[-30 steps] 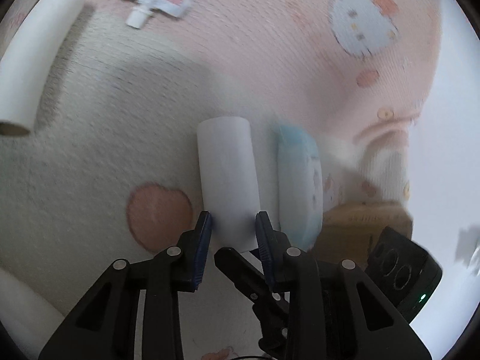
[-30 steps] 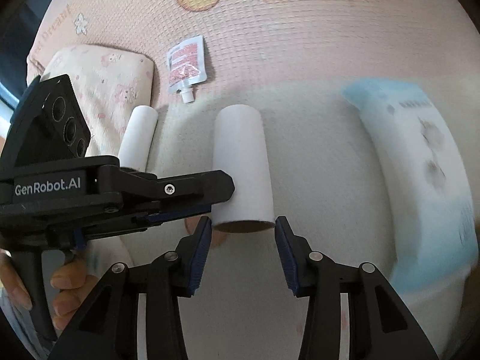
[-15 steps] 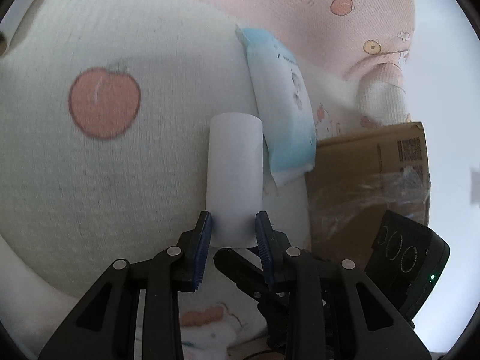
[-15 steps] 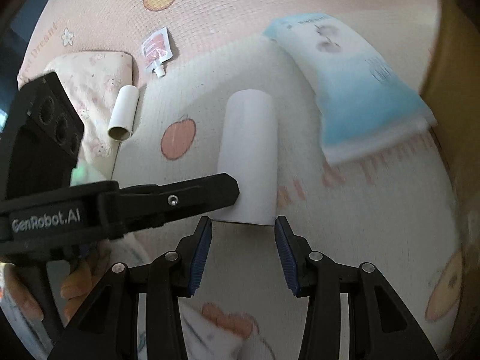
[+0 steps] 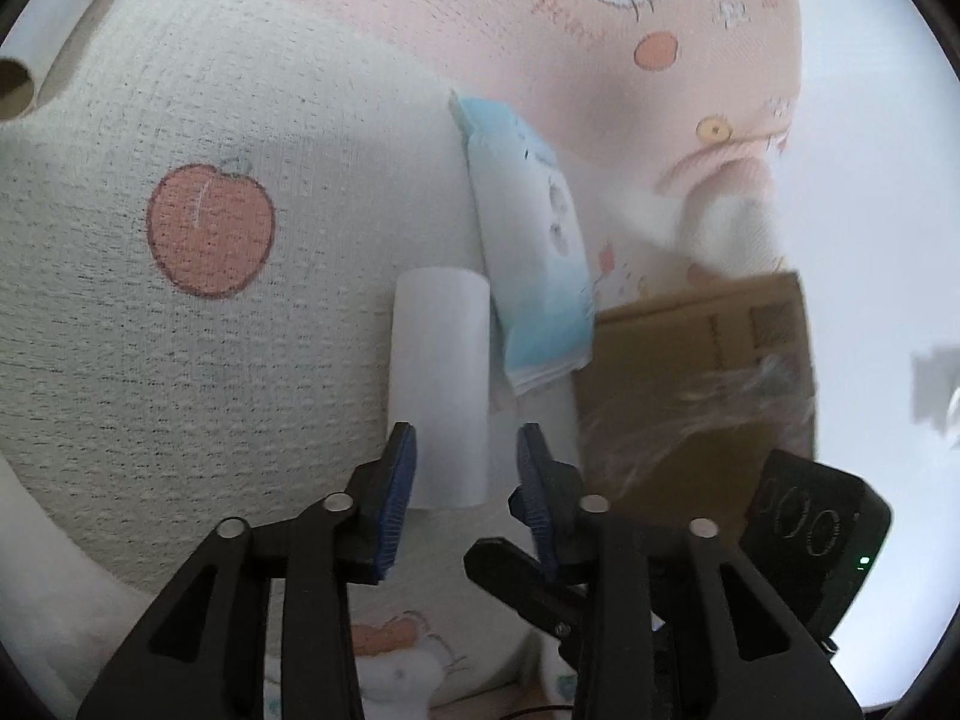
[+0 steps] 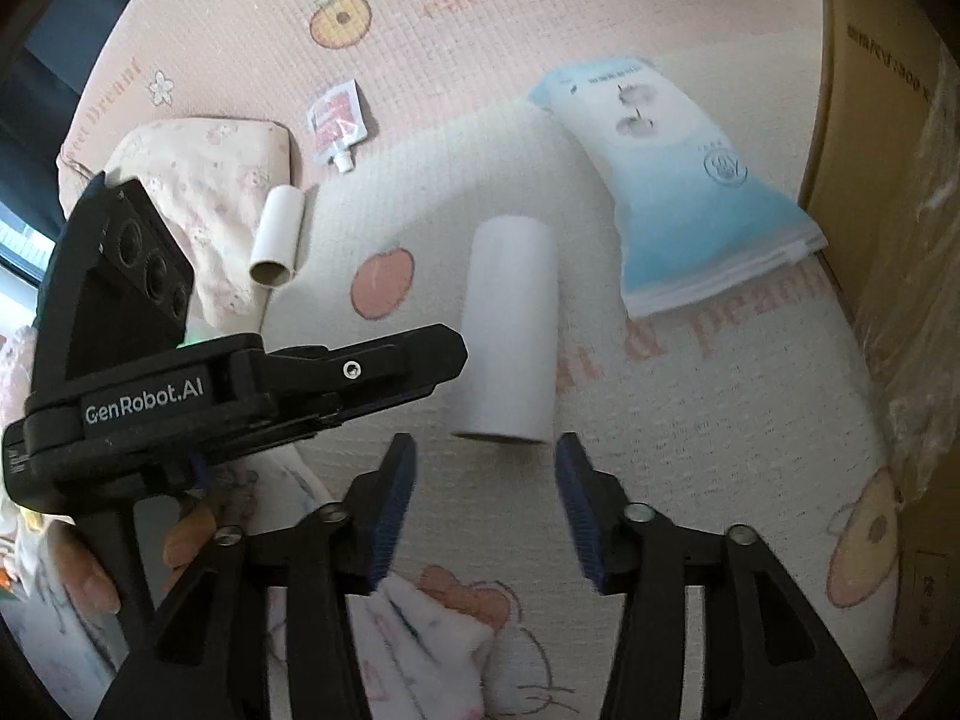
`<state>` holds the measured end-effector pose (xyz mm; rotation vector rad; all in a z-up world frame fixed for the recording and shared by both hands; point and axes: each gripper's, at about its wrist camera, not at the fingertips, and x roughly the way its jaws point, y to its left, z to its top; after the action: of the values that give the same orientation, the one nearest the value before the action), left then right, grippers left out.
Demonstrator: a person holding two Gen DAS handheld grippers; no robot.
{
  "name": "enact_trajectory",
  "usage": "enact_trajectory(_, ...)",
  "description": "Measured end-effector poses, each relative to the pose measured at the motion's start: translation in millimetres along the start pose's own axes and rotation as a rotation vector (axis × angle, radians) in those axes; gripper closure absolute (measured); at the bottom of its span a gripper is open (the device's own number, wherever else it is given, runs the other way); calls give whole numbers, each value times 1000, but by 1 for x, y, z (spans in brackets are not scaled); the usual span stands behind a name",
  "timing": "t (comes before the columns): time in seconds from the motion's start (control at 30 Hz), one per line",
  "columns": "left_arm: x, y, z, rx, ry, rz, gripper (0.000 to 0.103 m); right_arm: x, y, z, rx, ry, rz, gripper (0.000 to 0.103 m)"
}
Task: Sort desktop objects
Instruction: 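Carry the held paper tube with the left gripper to the cardboard box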
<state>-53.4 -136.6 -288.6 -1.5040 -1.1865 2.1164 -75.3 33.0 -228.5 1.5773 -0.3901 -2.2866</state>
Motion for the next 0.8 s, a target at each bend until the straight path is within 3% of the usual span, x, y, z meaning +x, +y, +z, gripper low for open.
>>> enact_trajectory(0.03, 0, 2, 3, -10, 0, -13, 58, 1, 0, 2, 4, -3, -3, 40)
enact_trajectory(0.5, 35, 16, 31, -123, 27, -69, 57, 37, -13, 23, 74, 57, -49, 40)
enact_trajectory(0.57, 39, 17, 33, -122, 39, -61, 57, 38, -12, 23, 67, 53, -47, 43)
enact_trajectory(0.7, 46, 13, 33, -106, 48, -29, 57, 46, -7, 21, 23, 75, -59, 61)
enact_trajectory(0.8, 45, 8, 32, -70, 33, -15, 57, 45, -4, 19, 3, 63, -68, 61)
